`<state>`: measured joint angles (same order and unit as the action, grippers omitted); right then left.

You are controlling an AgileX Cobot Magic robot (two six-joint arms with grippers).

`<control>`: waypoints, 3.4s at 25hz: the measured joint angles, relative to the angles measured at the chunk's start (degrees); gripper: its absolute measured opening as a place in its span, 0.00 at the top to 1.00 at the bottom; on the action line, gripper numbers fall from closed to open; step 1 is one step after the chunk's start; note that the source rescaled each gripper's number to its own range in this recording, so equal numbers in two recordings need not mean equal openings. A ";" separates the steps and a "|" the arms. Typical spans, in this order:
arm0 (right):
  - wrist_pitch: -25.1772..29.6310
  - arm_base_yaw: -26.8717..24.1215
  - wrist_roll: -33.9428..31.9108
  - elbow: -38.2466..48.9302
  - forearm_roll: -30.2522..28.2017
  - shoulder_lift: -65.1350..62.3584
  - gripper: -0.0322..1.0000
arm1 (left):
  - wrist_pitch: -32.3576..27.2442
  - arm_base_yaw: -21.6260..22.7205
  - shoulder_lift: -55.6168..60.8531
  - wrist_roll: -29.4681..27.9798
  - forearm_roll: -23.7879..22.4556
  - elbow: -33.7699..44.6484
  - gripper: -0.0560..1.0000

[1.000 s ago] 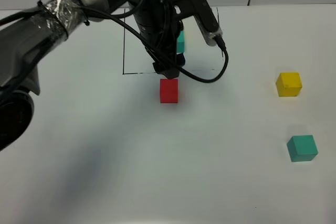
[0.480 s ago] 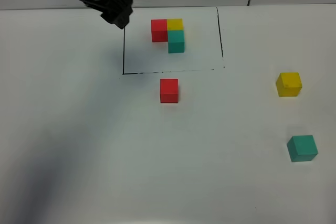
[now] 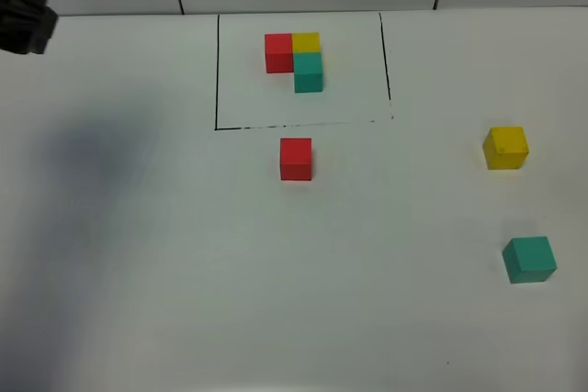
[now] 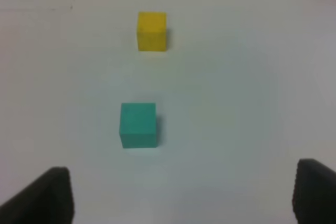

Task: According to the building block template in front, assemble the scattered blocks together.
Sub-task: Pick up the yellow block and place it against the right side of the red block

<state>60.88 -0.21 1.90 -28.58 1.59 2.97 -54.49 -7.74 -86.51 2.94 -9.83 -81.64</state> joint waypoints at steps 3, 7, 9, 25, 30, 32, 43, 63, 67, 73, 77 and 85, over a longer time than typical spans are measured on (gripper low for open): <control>0.00 0.00 -0.06 0.00 0.00 0.00 0.26 | 2.69 0.57 9.22 -4.47 -3.96 6.58 0.04; 0.00 0.00 -0.06 0.00 0.12 0.00 0.26 | 0.24 0.57 19.87 -8.60 -5.81 10.34 0.04; 0.00 0.00 -0.06 0.00 0.12 0.00 0.26 | -2.88 0.57 24.32 -9.24 -5.86 11.28 0.04; 0.00 0.00 -0.06 0.00 0.46 0.00 0.26 | -9.81 0.57 59.50 -11.04 0.32 29.17 0.05; 0.00 0.00 -0.11 0.00 0.64 0.00 0.26 | -9.81 0.57 68.43 -11.04 2.48 36.40 0.05; 0.00 0.00 -0.11 0.00 0.64 0.00 0.26 | -9.81 0.57 71.73 -11.04 3.11 38.59 0.05; 0.00 0.00 -0.11 0.00 0.64 0.00 0.26 | -9.26 0.57 81.10 -7.06 7.50 48.17 0.05; 0.00 0.00 -0.11 0.00 0.93 0.00 0.26 | -5.47 0.57 86.78 -3.59 11.69 52.74 0.06; 0.00 0.00 -0.11 0.00 0.99 0.00 0.26 | -5.47 0.57 86.78 -3.51 11.69 52.74 0.06; 0.00 0.00 -0.11 0.00 0.99 0.00 0.26 | -5.47 0.57 86.78 -3.44 11.69 52.74 0.06; 0.00 0.00 -0.11 0.00 0.99 0.00 0.26 | -5.47 1.89 86.78 -3.44 11.74 52.74 0.06; 0.00 0.00 -0.11 0.00 1.05 0.00 0.26 | -5.41 6.53 86.78 -3.37 11.74 52.74 0.06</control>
<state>60.88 -0.21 1.79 -28.58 2.64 2.97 -59.90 -1.21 0.27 -0.43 1.91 -28.89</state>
